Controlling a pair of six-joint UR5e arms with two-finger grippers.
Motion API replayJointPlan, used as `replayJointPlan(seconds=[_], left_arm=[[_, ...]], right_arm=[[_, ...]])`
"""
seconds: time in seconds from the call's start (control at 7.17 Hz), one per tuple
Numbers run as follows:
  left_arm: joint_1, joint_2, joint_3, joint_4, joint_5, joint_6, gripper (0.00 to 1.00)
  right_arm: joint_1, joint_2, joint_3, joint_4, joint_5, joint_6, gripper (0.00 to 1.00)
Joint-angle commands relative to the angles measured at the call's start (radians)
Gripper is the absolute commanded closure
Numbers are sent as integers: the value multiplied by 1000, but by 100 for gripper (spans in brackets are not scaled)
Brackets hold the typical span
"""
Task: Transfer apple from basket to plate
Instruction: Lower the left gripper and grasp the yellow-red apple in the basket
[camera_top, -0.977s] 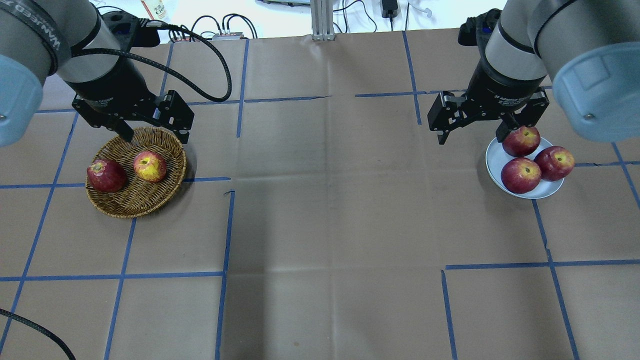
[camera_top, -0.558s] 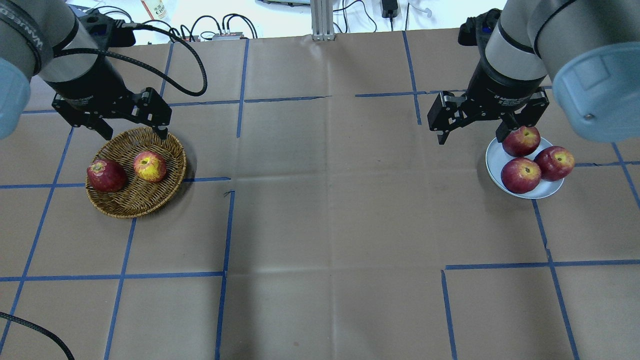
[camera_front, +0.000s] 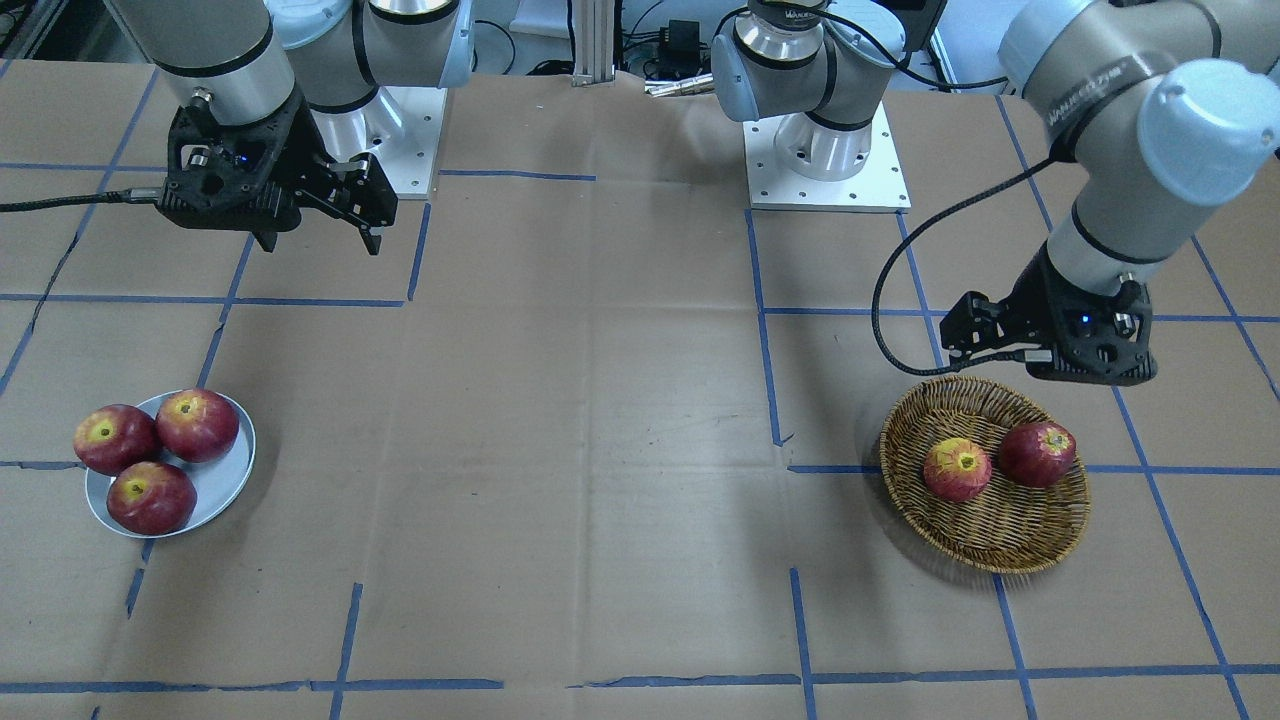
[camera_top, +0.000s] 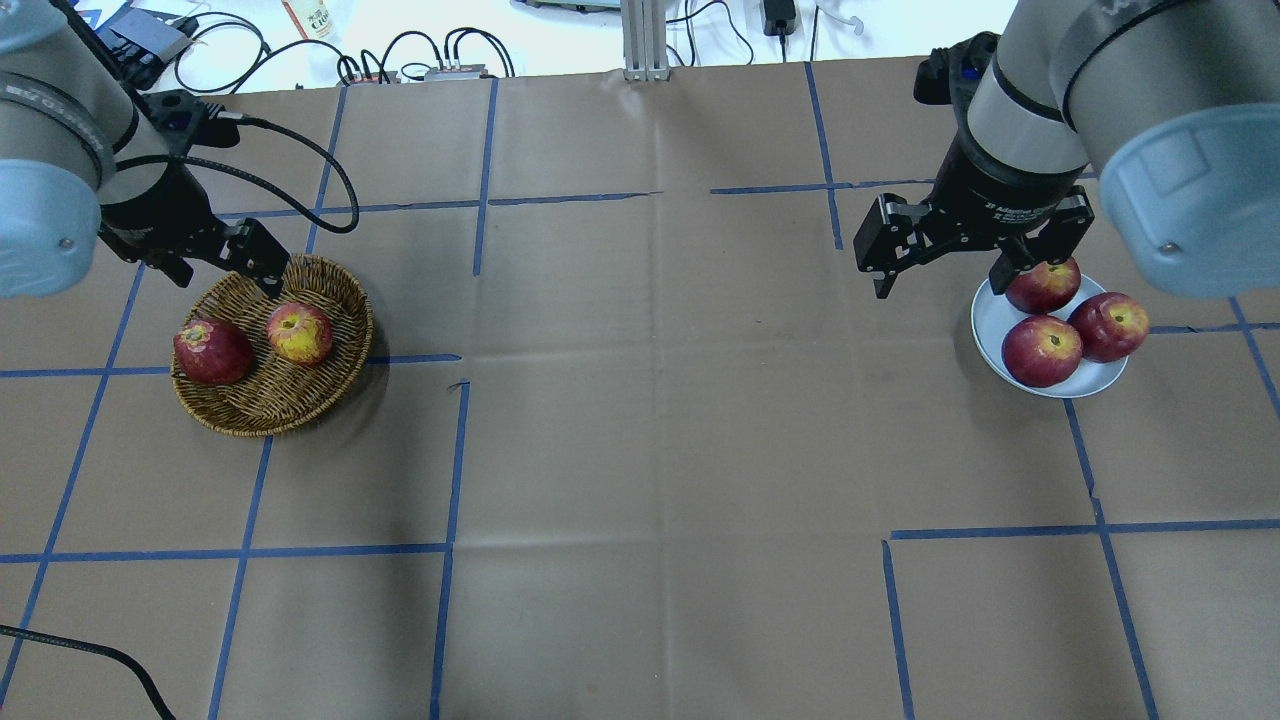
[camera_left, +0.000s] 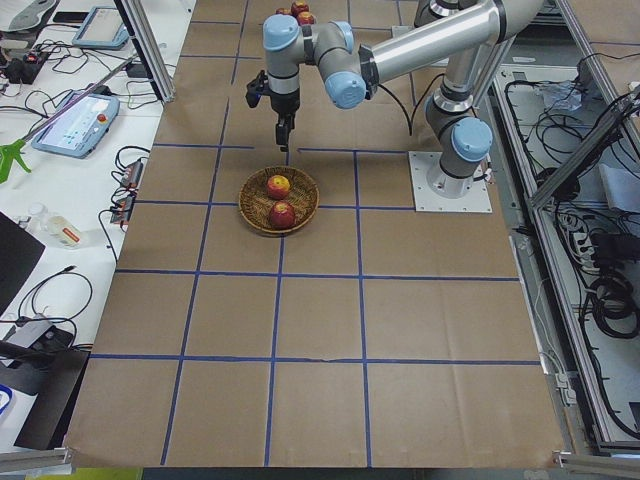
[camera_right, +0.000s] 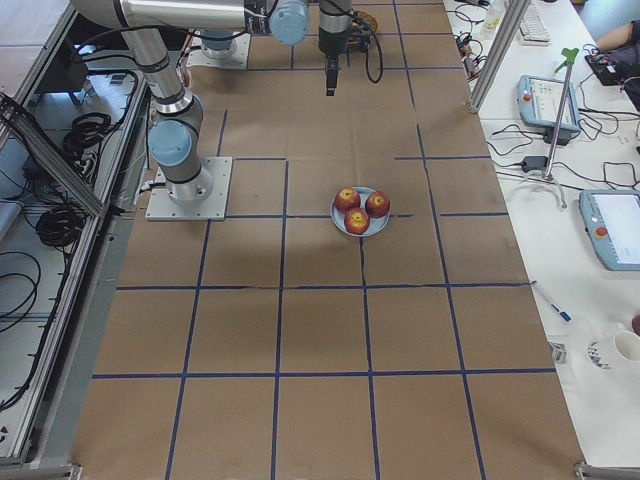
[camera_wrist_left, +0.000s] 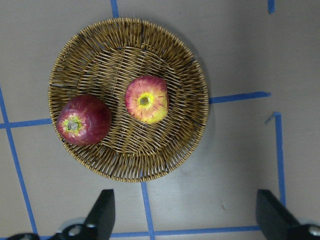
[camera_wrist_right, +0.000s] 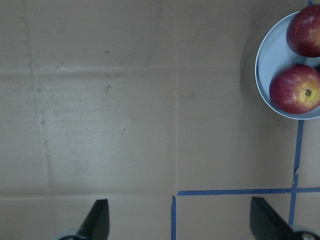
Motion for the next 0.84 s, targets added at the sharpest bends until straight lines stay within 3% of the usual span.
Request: replayJointPlan(seconds=[0.0, 0.42, 0.7], left_arm=[[51, -92, -66, 120, -10, 87, 1], [50, -186, -65, 236, -72, 170, 1], [50, -224, -67, 247, -68, 170, 1]], right_arm=[[0, -1, 0, -5, -1, 0, 0], [0, 1, -6, -7, -1, 0, 0], [-2, 2, -14, -2, -1, 0, 0]])
